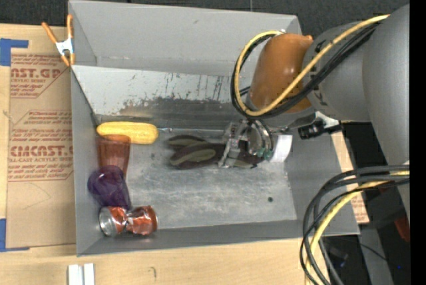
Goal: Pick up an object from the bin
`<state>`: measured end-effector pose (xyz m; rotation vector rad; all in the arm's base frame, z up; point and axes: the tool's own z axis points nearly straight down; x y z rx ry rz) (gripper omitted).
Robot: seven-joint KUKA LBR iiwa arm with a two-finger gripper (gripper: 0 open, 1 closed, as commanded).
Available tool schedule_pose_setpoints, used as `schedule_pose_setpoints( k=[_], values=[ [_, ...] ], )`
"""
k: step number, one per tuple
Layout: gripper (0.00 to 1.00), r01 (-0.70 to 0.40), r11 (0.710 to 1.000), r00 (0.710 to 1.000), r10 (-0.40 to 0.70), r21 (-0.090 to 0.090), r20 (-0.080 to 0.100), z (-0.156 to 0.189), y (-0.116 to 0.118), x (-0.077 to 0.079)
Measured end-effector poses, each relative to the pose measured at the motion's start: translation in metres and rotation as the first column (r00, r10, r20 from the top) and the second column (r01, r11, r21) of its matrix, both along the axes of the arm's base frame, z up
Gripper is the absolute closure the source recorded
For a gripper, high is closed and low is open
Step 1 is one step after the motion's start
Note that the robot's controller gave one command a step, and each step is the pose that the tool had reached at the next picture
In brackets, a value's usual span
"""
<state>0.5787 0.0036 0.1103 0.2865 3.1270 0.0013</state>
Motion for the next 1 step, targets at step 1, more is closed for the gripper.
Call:
schedule_pose_setpoints(
  k=[1],
  values=[
    [1.00,0.000,1.000,1.000,0.000,0.000,-0.003,0.0095,0.0001,-0.0004]
  ],
)
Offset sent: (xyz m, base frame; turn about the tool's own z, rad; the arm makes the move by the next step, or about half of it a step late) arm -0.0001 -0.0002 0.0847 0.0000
